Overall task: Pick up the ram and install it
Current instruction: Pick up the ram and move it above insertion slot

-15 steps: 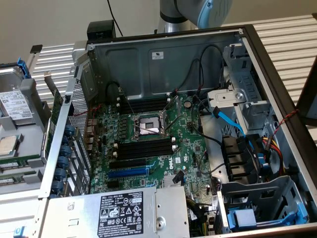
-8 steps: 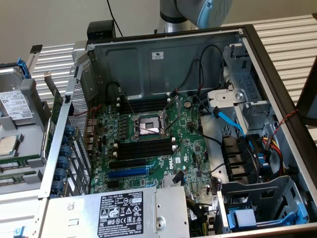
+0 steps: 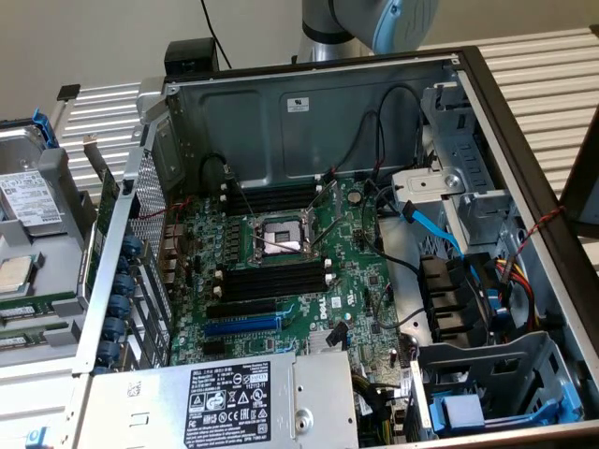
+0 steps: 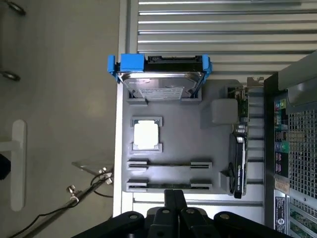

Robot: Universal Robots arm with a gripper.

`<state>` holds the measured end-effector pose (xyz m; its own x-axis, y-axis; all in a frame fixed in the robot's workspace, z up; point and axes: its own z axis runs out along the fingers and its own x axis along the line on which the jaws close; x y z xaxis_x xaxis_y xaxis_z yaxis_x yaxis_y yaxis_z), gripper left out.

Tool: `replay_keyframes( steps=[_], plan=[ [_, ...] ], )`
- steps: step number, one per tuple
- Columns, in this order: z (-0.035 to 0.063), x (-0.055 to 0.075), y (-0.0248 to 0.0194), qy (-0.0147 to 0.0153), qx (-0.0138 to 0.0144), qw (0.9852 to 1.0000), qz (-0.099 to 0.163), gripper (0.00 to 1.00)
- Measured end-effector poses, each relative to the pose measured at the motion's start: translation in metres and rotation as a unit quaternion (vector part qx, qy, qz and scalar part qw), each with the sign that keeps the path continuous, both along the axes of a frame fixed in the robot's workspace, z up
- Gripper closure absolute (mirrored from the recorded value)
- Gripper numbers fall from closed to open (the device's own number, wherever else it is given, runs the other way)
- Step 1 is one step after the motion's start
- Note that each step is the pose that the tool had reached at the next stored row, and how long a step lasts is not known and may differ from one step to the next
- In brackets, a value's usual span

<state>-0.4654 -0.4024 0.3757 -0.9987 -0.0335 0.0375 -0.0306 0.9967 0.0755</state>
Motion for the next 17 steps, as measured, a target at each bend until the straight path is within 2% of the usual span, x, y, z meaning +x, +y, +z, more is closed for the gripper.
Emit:
replay_keyframes(
  steps=[4, 9, 13, 17],
  plan=[
    [-0.0002, 0.0000, 0.0000, 0.0000, 0.0000, 0.9993, 0.036, 0.89],
    [-0.0014, 0.0000, 0.0000, -0.0011, 0.0000, 0.9967, 0.081, 0.89],
    [-0.0023, 0.0001, 0.0000, -0.0036, -0.0002, 0.9931, 0.117, 0.89],
    [-0.0035, 0.0000, 0.0000, -0.0056, -0.0003, 0.9882, 0.153, 0.89]
  ],
)
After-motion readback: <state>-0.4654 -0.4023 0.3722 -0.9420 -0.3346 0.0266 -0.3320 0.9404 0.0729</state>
